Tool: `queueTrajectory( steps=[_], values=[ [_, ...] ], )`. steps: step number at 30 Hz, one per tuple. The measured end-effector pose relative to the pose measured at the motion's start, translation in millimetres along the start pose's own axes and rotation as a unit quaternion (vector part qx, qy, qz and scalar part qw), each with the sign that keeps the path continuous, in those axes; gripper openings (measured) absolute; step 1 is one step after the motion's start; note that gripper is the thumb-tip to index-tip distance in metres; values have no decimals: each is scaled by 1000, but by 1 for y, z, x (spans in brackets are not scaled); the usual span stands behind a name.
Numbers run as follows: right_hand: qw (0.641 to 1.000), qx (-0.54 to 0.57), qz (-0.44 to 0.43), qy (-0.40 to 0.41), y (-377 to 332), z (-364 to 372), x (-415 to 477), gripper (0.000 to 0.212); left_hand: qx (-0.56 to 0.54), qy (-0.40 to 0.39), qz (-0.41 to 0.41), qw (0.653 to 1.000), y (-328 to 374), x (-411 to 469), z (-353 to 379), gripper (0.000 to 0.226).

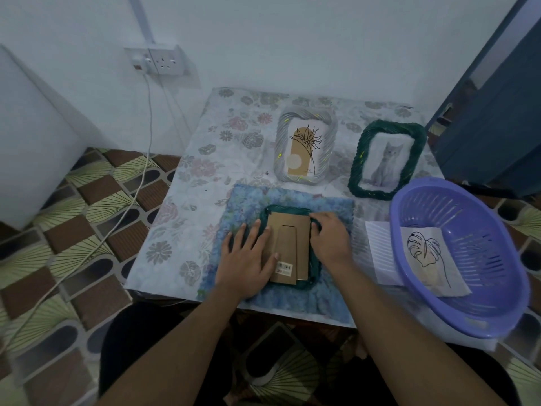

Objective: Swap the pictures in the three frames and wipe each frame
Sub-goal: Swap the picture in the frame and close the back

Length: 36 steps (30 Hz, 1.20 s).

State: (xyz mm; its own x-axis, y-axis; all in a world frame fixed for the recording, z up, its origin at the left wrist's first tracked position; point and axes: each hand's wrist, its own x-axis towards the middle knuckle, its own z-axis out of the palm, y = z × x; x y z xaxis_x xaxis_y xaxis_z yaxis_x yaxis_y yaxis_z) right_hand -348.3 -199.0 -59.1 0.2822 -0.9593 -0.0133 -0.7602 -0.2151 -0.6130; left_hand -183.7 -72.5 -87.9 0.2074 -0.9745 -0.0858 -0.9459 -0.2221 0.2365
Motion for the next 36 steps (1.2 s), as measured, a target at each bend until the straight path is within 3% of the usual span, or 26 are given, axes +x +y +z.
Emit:
queueTrajectory(
  steps=[7,10,18,25,36],
  values=[
    [999,-37,0,-15,4,-3,17,33,-1,3,0,1000,-1,-1,0,70],
    [999,-41,10,-17,4,-5,21,23,-1,2,1,1000,-1,-1,0,70],
    [994,-52,86,48,-6,-7,9,16,-3,6,4,1000,-1,0,0,71],
    [987,-69,127,75,-12,8,-3,44,1,7,2,1000,-1,0,0,73],
    [987,-68,121,85,-9,8,-10,40,0,4,3,1000,0,0,-1,70]
  ],
)
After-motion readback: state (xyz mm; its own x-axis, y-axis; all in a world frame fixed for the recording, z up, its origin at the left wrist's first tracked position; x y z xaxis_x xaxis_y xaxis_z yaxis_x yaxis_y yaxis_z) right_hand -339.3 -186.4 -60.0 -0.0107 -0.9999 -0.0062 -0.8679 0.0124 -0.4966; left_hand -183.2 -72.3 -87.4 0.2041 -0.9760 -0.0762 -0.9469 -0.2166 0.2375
